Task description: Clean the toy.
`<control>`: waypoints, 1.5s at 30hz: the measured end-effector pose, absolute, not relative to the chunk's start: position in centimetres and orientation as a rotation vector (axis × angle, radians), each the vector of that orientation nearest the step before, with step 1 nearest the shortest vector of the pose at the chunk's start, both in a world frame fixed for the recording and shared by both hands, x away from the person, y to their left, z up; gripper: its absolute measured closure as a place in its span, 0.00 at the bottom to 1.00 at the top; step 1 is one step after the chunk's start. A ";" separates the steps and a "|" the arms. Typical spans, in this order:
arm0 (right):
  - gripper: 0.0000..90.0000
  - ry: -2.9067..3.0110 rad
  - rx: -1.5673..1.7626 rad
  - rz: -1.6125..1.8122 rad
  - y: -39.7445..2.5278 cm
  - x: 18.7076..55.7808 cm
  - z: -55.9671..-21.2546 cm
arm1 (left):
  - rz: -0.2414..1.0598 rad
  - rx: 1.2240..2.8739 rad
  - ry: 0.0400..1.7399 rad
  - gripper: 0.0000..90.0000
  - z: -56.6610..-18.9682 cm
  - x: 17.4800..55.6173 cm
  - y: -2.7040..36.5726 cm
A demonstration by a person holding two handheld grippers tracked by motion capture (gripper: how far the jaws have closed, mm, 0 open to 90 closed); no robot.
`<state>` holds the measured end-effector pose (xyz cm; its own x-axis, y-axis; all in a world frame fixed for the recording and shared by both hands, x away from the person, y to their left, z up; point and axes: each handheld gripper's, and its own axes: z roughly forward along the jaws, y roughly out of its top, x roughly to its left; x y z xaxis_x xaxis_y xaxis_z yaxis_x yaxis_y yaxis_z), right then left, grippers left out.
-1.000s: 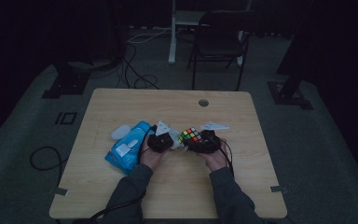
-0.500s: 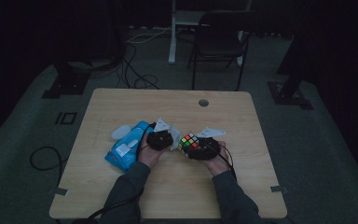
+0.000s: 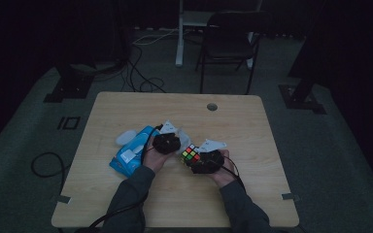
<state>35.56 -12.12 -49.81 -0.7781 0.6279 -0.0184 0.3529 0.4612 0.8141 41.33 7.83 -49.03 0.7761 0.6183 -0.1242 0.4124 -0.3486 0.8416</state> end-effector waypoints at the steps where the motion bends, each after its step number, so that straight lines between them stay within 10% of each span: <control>1: 0.38 2.402 0.823 1.226 -12.0 35.5 -49.9 | 0.262 1.992 0.773 0.97 -49.0 41.4 7.8; 45: 0.38 2.452 0.621 1.210 -11.0 34.5 -50.8 | 0.097 2.023 0.646 0.96 -48.1 41.5 5.6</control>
